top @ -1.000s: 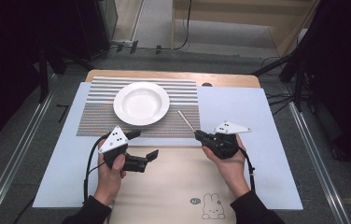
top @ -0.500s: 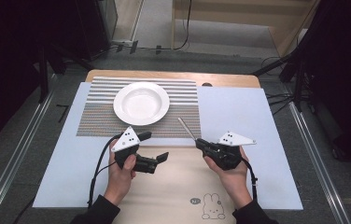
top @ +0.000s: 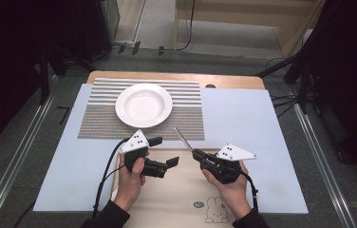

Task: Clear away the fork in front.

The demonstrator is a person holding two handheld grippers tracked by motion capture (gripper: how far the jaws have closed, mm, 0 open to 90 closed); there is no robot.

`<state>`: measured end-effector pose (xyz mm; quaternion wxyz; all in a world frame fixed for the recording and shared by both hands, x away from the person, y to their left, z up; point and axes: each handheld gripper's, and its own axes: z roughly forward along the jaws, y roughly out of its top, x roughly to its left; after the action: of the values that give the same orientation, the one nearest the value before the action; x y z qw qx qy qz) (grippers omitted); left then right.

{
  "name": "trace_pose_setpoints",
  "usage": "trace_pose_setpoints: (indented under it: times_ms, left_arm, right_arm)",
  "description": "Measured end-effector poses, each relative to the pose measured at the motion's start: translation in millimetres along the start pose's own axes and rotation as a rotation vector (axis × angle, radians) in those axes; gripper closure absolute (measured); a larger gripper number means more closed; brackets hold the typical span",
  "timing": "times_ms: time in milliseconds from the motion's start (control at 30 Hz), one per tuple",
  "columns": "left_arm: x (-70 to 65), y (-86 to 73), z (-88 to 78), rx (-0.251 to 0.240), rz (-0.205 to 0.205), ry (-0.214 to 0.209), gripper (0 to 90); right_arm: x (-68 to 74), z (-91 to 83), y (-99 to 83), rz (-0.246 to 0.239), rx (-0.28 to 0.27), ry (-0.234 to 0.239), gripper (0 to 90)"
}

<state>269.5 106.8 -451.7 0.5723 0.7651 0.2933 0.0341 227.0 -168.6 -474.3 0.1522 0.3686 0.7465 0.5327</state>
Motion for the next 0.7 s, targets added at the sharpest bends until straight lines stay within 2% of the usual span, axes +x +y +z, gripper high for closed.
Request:
trace_pose_setpoints:
  times_ms: [200,267,367,400,433,533,700]
  left_arm:
    - [1.8,0.9,3.2,-0.004,-0.055,0.005,7.3]
    - [1.0,1.3,5.1,-0.004,-0.069,0.019,14.6]
    - [0.7,1.6,8.6,-0.018,-0.097,-0.015,15.5]
    - [-0.5,2.1,10.0,-0.018,-0.109,-0.001,19.9]
    - [-0.5,2.3,10.7,-0.015,-0.111,-0.005,26.3]
    - [0.2,2.5,12.8,-0.021,-0.140,-0.023,32.2]
    - [1.6,3.0,14.5,-0.014,-0.162,-0.034,45.6]
  right_arm:
    - [7.4,-0.8,1.2,-0.013,-0.015,0.015,83.7]
    - [9.7,-0.2,0.9,-0.022,-0.018,0.017,83.6]
    - [12.3,1.2,0.4,-0.027,-0.019,0.019,83.6]
    - [13.2,1.4,0.4,-0.028,-0.018,0.022,83.7]
    - [14.3,1.7,0.2,-0.032,-0.023,0.021,83.6]
    - [16.3,1.5,0.4,-0.041,-0.026,0.020,83.6]
    - [19.9,2.4,0.2,-0.059,-0.030,0.016,83.6]
